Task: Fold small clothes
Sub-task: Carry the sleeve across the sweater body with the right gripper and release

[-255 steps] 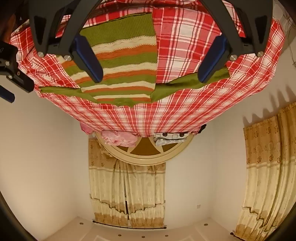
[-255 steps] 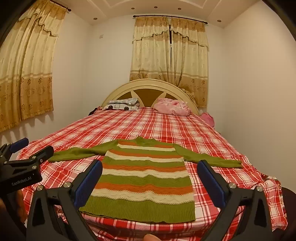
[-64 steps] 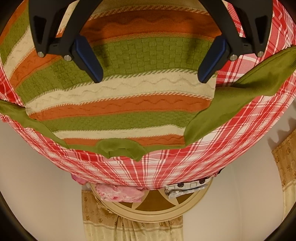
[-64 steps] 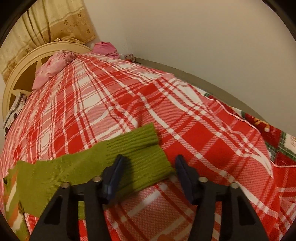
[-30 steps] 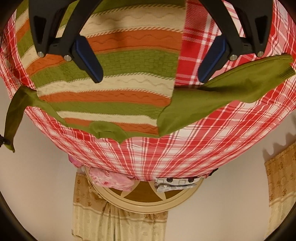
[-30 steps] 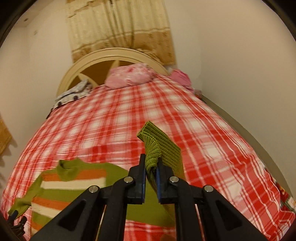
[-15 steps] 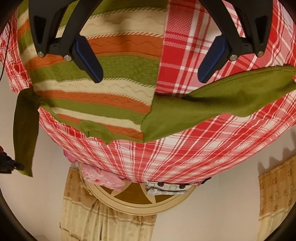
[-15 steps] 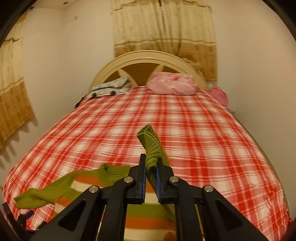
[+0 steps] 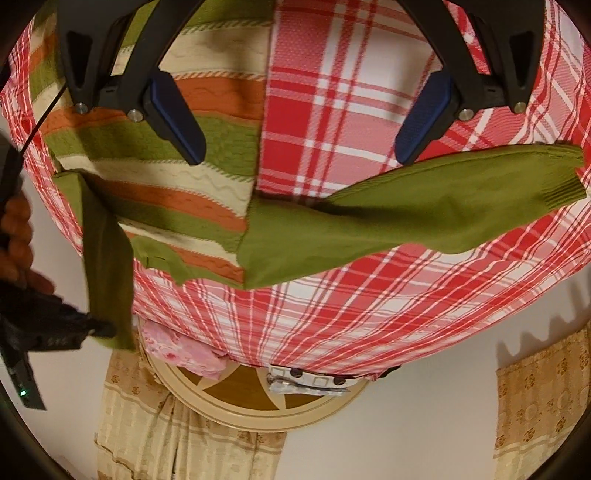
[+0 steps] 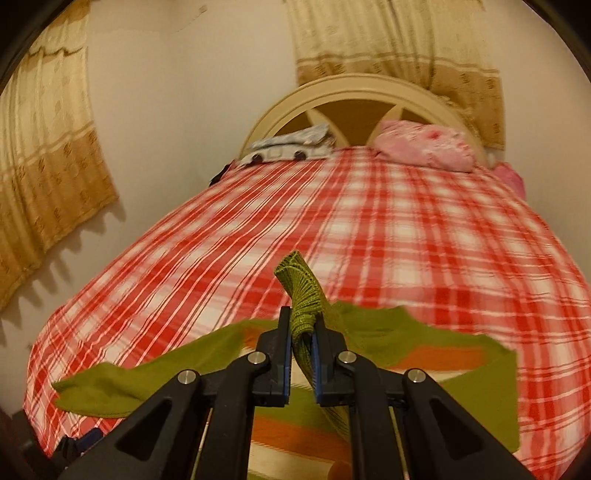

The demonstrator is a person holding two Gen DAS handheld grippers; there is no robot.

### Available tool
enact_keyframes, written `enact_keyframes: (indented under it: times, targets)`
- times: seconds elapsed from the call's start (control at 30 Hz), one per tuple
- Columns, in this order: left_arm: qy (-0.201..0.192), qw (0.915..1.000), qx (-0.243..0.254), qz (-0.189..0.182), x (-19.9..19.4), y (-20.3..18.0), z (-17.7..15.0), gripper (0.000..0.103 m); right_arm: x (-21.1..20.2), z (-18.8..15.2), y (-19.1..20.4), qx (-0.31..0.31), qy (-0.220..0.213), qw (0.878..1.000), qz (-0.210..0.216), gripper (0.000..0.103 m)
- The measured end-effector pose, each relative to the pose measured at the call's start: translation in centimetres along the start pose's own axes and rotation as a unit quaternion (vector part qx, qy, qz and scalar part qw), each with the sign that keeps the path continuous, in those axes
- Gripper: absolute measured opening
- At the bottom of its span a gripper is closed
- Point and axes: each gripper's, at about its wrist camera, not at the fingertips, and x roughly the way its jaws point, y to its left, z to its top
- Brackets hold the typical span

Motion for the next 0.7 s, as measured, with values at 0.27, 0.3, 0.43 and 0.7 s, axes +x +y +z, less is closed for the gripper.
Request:
enact_keyframes:
  times: [0.27, 0.3, 0.43, 0.7]
  targets:
    - [0.012, 0.9999, -0.009, 0.002, 0.6, 0.8, -0.7, 0.103, 5.4, -3.7, 2.7, -0.001, 0.042, 0.999, 0.004, 0.008]
    - [0.014, 0.9999, -0.009, 0.002, 0.7, 0.8, -0.7, 0.103, 5.9, -4.2, 2.8, -0.004, 0.049, 0.999, 0.002, 0.008]
    - [0.012, 0.9998, -0.011, 0.004, 0.6, 1.0, -0.8, 0.103, 8.0, -6.7, 3.3, -0.02, 0.081, 0.997, -0.002, 0.008]
    - [0.017, 0.9998, -0.013, 0.002, 0.5, 0.9, -1.2, 0.103, 9.2, -8.8, 4.8, -0.037, 0.099, 0.994, 0.012, 0.008]
